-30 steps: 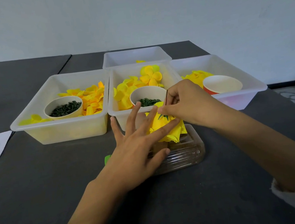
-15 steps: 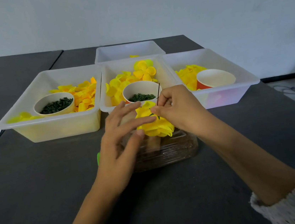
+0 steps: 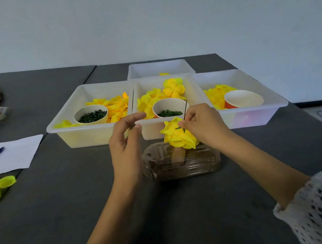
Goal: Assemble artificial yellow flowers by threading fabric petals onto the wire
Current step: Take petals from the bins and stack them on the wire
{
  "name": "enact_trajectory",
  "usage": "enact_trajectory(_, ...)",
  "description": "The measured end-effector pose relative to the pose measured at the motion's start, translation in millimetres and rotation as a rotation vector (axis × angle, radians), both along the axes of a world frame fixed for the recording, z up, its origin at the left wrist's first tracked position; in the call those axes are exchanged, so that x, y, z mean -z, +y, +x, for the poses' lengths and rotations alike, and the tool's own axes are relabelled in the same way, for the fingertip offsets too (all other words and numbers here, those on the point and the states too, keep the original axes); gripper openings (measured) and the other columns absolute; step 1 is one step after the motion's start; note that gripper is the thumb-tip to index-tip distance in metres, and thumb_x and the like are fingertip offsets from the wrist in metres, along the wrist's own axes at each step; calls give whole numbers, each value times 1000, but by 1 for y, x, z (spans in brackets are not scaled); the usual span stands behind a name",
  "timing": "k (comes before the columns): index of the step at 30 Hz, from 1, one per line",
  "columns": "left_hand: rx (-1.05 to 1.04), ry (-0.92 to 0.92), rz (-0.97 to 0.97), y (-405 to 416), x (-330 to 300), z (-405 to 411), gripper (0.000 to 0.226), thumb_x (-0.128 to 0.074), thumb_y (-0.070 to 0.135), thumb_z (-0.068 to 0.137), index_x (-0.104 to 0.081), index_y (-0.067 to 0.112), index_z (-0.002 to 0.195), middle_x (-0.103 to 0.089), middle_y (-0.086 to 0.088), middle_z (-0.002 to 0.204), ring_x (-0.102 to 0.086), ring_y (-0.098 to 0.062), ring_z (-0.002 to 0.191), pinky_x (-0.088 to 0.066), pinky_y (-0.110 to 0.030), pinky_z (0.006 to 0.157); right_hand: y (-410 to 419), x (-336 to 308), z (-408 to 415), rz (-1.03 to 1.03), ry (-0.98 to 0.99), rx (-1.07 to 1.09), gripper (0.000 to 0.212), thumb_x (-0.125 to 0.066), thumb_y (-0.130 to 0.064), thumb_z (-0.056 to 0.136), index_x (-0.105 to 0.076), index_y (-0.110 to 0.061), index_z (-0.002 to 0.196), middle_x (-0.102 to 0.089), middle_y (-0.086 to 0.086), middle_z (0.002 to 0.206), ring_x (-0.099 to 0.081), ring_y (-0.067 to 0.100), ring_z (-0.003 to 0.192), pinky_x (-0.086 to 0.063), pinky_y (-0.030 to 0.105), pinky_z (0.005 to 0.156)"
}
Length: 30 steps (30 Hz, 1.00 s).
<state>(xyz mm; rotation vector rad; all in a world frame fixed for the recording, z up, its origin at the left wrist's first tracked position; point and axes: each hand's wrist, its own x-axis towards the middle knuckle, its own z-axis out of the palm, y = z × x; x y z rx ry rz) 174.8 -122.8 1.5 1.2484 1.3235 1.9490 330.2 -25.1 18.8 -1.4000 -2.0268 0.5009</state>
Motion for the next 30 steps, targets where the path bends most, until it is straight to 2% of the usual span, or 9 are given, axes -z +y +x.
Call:
enact_trajectory(4,-16,-7,-4,-12,-9,-1,30,-47,20,86,-68,15,107,-67,8,107,-58,-2,102,-42,-11,79,6,-40,5,67,76,-4,32,-75,-22,82,-55,-23,57,-48,-11,52,-42,4,49,-32,21,52)
enact_trajectory(9,63,-113,4,-27,-14,8,34,-50,24,83,-65,14,112,-69,11,110,-61,-5,110,-45,-25,92,-20,-101,21,119,545,-54,26,-64,-17,91,-61,-19,65,-58,-1,60,-50,8,56,-39,17,53)
enact_trajectory(14,422,-294,-120,-38,-22,30,60,-71,50,70,-62,21,121,-70,1,119,-62,-16,119,-50,-39,93,-75,-77,31,-891,1259,-414,27,-49,-18,91,-72,-14,76,-71,4,74,-68,16,61,-53,26,49)
enact_trajectory(16,622,-350,-129,-50,-12,33,84,-82,55,65,-57,7,129,-67,-12,125,-64,-6,113,-52,-29,97,-92,-47,27,-1054,1313,-324,22,-53,-23,82,-72,-13,78,-72,7,76,-68,17,58,-51,24,43)
enact_trajectory(18,762,-657,-179,-58,0,41,57,-63,24,96,-45,-12,135,-55,-33,131,-59,19,99,-45,-6,90,-106,-19,23,-1140,1307,-235,18,-56,-22,79,-70,-11,76,-69,8,74,-63,18,57,-47,21,40)
enact_trajectory(21,655,-538,-246,-72,15,61,55,-63,32,88,-53,3,134,-63,-19,130,-63,-14,117,-47,-36,105,-120,14,20,-1210,1287,-123,17,-63,-24,78,-73,-10,77,-71,10,78,-66,20,59,-51,24,42)
enact_trajectory(24,630,-600,-290,-79,34,70,56,-67,37,79,-58,13,130,-67,-10,126,-63,-26,118,-47,-44,105,-129,31,20,-1203,1293,-82,25,-70,-26,63,-80,-9,79,-74,15,95,-73,24,73,-60,34,59)
enact_trajectory(27,612,-771,-307,-82,43,75,62,-69,35,76,-56,10,132,-65,-14,129,-62,-28,118,-50,-38,100,-135,38,22,-1065,1296,-49,31,-62,-23,82,-74,-4,102,-72,18,106,-72,30,90,-60,38,66)
enact_trajectory(30,645,-849,-282,-82,51,72,67,-74,31,74,-53,11,135,-61,-17,133,-57,-35,124,-43,-49,108,-150,47,31,-381,944,216,19,-49,-16,98,-67,-20,104,-71,1,98,-68,21,93,-54,26,66)
